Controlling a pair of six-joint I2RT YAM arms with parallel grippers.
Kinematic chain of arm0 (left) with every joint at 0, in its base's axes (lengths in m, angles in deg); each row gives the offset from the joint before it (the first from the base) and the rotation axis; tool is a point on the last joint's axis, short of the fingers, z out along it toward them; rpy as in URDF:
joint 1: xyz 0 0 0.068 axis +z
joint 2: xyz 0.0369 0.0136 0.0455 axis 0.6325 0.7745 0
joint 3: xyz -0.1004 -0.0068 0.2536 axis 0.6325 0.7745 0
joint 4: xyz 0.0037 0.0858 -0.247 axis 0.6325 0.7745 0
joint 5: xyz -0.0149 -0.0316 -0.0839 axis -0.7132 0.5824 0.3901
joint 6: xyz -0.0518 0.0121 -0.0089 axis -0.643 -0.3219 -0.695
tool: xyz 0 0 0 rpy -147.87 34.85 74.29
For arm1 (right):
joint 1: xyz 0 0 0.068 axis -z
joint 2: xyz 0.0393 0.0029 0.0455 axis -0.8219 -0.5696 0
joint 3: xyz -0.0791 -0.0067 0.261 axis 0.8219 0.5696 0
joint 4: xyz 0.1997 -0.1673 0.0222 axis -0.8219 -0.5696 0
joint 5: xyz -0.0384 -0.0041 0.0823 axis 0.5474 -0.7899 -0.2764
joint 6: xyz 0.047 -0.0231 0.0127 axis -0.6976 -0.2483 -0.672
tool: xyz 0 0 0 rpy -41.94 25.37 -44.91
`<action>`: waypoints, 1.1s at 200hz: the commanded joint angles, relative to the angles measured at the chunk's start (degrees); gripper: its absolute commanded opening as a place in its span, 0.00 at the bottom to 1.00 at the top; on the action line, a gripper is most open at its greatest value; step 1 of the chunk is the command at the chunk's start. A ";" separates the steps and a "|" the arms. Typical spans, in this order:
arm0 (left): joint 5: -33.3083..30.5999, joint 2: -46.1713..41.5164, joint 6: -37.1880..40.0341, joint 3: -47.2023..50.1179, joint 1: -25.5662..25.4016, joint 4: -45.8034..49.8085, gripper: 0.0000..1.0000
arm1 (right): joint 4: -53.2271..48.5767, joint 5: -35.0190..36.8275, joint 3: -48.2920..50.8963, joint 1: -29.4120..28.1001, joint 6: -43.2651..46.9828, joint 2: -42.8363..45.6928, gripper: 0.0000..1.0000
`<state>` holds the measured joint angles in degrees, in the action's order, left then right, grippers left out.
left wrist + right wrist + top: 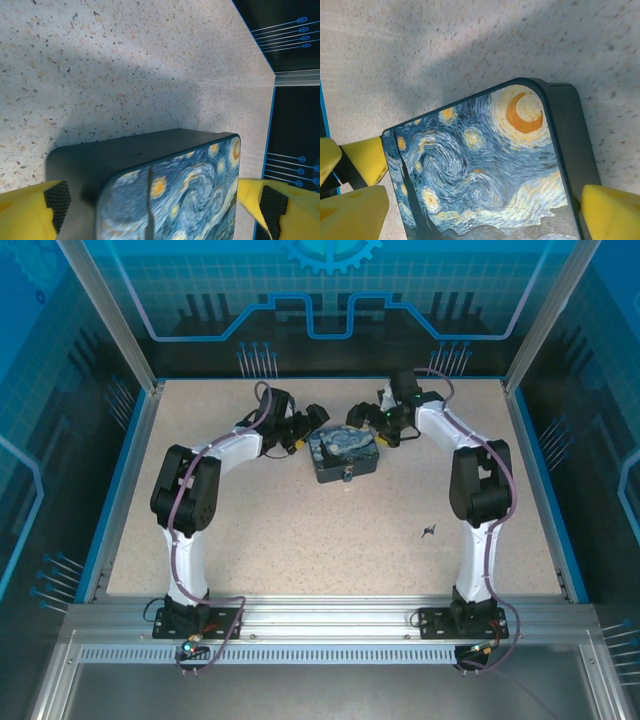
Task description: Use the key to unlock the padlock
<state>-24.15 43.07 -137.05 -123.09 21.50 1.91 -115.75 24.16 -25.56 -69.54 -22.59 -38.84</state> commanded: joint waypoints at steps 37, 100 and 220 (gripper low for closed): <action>-0.07 -6.33 -4.38 9.69 0.25 -6.71 0.99 | 5.52 -5.08 12.18 -3.48 -5.44 7.69 0.99; 0.42 -10.50 -8.19 17.57 -0.04 -12.96 0.99 | 9.82 -4.28 19.72 -5.92 -7.87 13.01 0.99; -0.64 -18.95 -13.17 31.19 -5.16 -18.32 0.99 | 10.49 -2.77 26.95 -7.26 -8.61 18.83 1.00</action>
<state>-25.57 26.96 -147.72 -94.45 18.42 -13.74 -106.17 22.47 -0.03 -75.48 -30.52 -23.10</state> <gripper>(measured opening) 0.988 0.997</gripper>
